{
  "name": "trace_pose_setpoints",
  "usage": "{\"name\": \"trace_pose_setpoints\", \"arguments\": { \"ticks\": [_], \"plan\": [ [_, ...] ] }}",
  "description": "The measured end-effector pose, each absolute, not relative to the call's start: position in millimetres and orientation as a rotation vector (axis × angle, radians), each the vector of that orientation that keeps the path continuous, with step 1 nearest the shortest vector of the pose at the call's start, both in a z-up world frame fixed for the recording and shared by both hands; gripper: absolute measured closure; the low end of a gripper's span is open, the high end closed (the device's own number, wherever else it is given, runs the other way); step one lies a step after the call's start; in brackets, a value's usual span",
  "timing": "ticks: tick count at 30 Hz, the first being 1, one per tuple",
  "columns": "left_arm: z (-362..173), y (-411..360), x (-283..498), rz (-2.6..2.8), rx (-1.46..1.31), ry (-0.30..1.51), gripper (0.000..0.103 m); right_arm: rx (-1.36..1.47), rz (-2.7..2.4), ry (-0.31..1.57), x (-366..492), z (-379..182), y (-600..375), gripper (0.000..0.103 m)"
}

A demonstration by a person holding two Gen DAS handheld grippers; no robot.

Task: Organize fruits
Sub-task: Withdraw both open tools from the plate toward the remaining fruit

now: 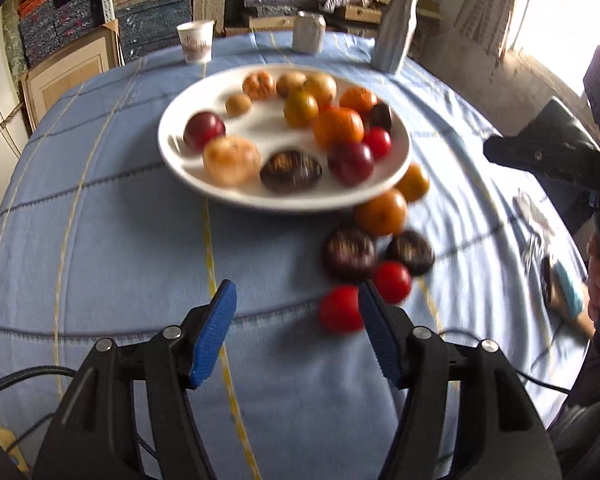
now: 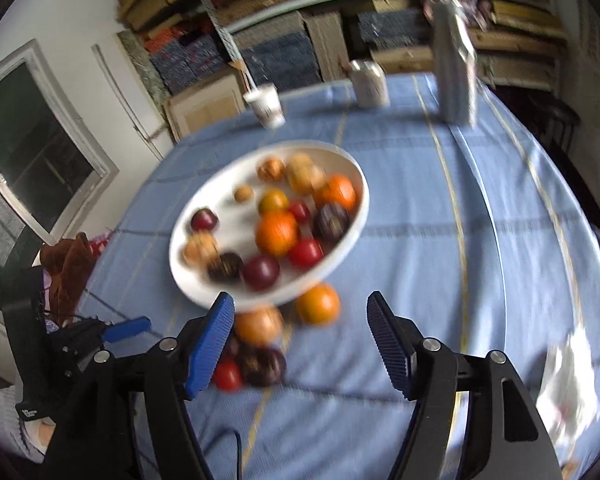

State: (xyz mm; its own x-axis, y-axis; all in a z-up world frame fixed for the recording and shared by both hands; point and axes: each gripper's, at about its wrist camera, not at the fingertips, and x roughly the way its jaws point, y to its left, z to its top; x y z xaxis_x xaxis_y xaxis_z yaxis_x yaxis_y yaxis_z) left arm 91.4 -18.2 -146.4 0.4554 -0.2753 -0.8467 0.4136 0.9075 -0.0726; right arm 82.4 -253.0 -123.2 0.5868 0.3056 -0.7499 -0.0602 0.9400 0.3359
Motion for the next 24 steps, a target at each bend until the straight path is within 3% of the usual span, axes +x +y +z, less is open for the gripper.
{"name": "trace_pose_setpoints", "arguments": {
  "ticks": [9,18,19,22,24],
  "plan": [
    [-155,-31,84,-0.459,0.181,1.028,0.031,0.292,0.163,1.051,43,-164,-262,0.024],
    [-174,-35,94,-0.416,0.208,1.050,0.026,0.296,0.125,1.020,29,-157,-274,0.020],
    [-174,-34,94,-0.416,0.209,1.049,0.026,0.301,0.121,1.022,27,-158,-275,0.020],
    [-175,-30,94,-0.470,0.153,1.064,0.045,0.304,0.125,1.022,27,-157,-275,0.020],
    [-174,-32,91,-0.484,0.165,1.060,0.049,0.299,0.132,1.024,27,-157,-272,0.020]
  ]
}}
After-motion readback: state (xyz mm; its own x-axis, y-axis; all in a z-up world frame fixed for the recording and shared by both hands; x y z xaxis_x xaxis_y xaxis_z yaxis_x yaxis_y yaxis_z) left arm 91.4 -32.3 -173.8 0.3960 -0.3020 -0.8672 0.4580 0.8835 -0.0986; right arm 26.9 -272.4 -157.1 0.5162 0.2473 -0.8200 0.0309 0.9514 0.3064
